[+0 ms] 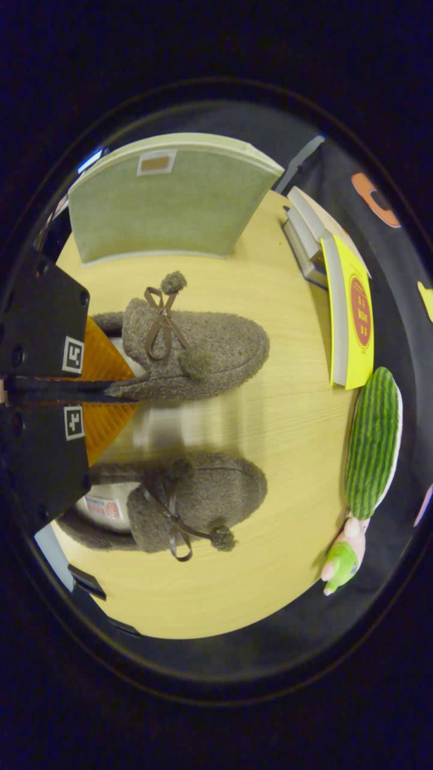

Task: Open the storage box then place both shoes into the box .Put the left shoe in first, then the right shoe, with the right side of both shoes facing outward in a uniform manner.

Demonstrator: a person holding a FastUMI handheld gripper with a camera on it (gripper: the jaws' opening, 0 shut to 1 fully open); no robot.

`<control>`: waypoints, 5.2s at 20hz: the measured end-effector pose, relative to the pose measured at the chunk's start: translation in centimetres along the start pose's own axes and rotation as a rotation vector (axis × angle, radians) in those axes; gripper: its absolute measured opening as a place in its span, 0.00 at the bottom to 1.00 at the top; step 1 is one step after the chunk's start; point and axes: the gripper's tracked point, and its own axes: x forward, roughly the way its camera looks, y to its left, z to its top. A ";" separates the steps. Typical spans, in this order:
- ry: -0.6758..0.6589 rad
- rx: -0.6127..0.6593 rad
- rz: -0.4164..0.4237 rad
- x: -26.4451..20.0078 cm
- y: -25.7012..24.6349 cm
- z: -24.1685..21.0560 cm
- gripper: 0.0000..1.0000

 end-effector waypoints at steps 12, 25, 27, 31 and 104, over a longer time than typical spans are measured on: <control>-0.087 0.029 0.049 -10.2 5.5 0.5 0.06; -0.173 0.061 0.291 -14.0 22.7 -0.1 0.06; -0.158 0.061 0.323 -12.4 25.6 -0.9 0.06; -0.139 0.054 0.328 -7.8 29.1 -2.3 0.06; -0.059 0.107 -0.063 -1.3 -11.8 -1.4 0.06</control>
